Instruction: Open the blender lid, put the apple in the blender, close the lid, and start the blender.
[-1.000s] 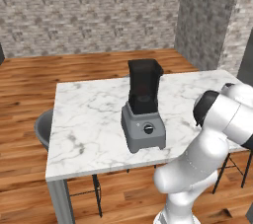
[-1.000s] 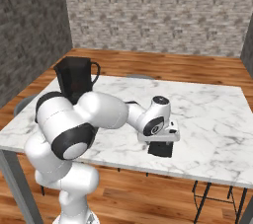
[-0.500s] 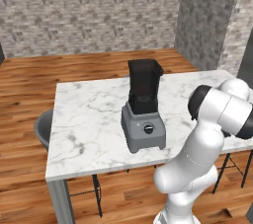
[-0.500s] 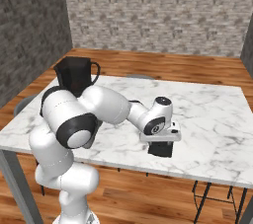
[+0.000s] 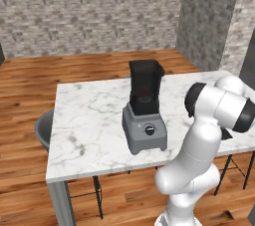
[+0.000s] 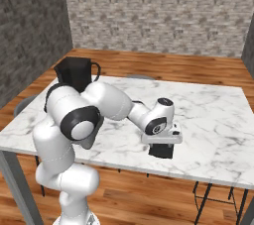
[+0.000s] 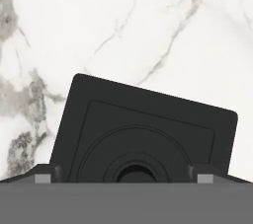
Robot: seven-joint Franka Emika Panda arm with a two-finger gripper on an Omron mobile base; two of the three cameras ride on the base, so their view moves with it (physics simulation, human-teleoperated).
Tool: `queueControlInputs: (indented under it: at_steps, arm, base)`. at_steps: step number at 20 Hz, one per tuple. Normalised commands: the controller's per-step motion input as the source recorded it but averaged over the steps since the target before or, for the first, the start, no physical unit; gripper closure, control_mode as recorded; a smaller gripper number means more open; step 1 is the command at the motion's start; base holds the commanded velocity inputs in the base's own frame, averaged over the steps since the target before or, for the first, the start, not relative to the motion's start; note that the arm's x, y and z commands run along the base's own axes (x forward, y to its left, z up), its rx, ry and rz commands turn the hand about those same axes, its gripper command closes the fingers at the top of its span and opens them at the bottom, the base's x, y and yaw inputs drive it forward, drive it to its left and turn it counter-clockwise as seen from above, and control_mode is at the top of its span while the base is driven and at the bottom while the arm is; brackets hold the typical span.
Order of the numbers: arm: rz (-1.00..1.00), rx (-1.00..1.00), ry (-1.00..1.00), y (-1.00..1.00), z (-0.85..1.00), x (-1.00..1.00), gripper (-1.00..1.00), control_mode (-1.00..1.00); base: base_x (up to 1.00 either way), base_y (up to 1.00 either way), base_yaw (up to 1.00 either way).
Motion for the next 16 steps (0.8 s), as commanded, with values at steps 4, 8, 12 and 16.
queueControlInputs:
  at_steps: [4,8,12,16]
  arm:
    - [0.0,0.0,0.01,0.0,-0.23,0.0,-1.0,-1.0]
    - [0.0,0.0,0.03,0.0,-0.33,0.0,1.0,-1.0]
    - [0.0,0.0,0.03,0.0,-0.27,0.0,1.0,-1.0]
    - [0.0,0.0,0.0,0.0,-0.14,0.0,1.0,-1.0]
  base:
    - [0.0,0.0,0.0]
    - [0.0,0.0,0.0]
    - [0.0,0.0,0.0]
    - [0.0,0.0,0.0]
